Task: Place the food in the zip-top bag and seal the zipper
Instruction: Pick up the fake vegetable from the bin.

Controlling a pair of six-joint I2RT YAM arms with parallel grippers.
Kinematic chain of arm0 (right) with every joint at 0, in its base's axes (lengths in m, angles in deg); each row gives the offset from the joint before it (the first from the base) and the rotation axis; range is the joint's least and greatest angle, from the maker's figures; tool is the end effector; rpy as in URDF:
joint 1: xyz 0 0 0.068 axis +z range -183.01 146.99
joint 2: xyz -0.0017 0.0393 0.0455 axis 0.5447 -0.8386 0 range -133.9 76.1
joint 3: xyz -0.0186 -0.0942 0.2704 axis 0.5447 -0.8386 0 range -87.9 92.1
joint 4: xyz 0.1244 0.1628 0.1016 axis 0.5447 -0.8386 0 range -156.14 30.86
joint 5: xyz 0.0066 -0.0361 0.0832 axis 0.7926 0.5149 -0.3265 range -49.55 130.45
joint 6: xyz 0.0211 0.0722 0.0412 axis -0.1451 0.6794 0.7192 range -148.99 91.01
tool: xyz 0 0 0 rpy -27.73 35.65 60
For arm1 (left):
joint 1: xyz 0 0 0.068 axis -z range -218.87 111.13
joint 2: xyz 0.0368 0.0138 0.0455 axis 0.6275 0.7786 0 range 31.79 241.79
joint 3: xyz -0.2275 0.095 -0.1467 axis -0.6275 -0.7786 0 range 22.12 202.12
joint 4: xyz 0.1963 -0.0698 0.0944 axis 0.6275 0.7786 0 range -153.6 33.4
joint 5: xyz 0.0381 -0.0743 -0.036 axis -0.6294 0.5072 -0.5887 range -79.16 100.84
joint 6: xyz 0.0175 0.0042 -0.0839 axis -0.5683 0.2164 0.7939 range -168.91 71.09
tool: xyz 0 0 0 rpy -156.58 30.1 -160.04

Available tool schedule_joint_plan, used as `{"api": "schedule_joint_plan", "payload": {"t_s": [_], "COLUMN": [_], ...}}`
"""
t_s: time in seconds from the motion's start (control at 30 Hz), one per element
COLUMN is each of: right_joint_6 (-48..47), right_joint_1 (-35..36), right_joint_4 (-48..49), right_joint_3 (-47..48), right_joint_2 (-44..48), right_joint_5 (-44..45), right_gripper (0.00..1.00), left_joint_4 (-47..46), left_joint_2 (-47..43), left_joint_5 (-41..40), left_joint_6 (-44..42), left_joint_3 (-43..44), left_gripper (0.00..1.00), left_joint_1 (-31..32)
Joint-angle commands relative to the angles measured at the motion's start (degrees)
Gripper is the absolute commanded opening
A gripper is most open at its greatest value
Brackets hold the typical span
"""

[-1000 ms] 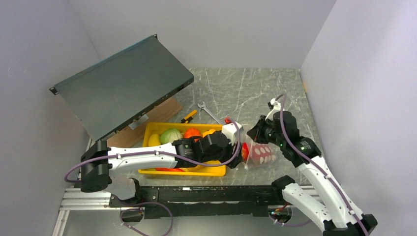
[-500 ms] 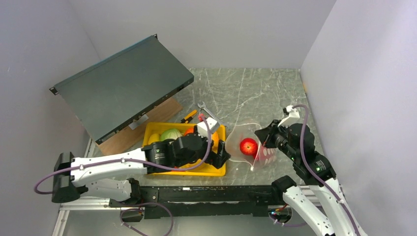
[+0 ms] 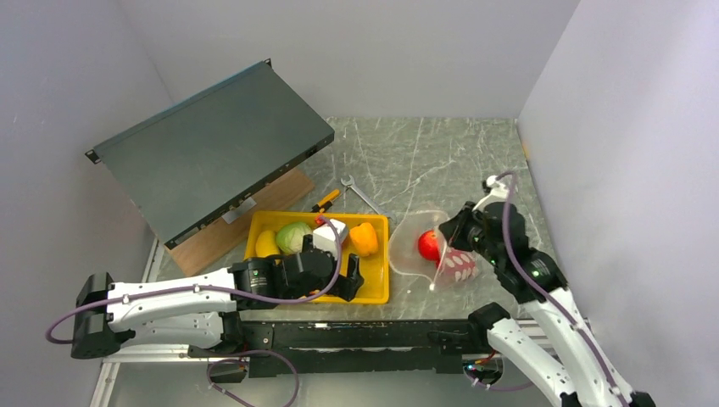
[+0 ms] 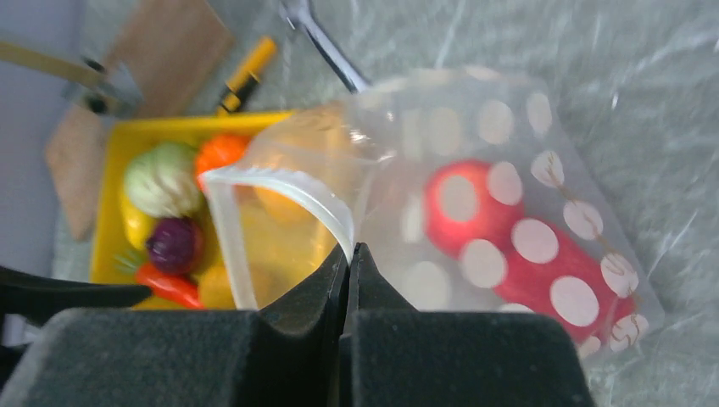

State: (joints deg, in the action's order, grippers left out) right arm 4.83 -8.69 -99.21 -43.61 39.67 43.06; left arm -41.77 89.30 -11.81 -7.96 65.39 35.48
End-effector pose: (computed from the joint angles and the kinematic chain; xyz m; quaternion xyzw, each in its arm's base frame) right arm 0.1126 0.0470 0.2874 0.0835 0.8714 0.2173 0.4319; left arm 0.0832 -0.1892 0.2703 0.1658 0.8627 -0.2820 0.3858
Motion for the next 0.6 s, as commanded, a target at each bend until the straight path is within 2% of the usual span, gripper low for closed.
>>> {"api": "schedule_joint_plan", "payload": {"t_s": [0.0,0.17,0.33,0.57], "right_joint_6": [-1.22,-1.79,-4.69,-7.81], "right_joint_1": [0.13,0.07,0.11,0.14], "right_joint_4": [0.02,1.08,5.04,5.76], "right_joint_3": [8.45,2.62,0.45,0.61], "right_joint_2": [4.23,1.64,1.05,1.61], "right_joint_5": [6.55,8.87,-0.84,-5.56], "right_gripper": [0.0,0.0,0.0,0.0], "left_joint_4": [0.3,-0.08,2.32,4.63], "left_joint_2": [-2.88,-3.44,-1.65,1.38], "left_joint_5": [-2.83,-3.41,-4.31,-5.87], "left_joint_6": [2.73,2.39,2.84,1.77], "left_joint_3": [-1.24,-1.63,-1.75,-1.28], "left_gripper": [1.0,1.0,1.0,1.0], "left_joint_1": [0.36,0.36,0.36,-0.43]}}
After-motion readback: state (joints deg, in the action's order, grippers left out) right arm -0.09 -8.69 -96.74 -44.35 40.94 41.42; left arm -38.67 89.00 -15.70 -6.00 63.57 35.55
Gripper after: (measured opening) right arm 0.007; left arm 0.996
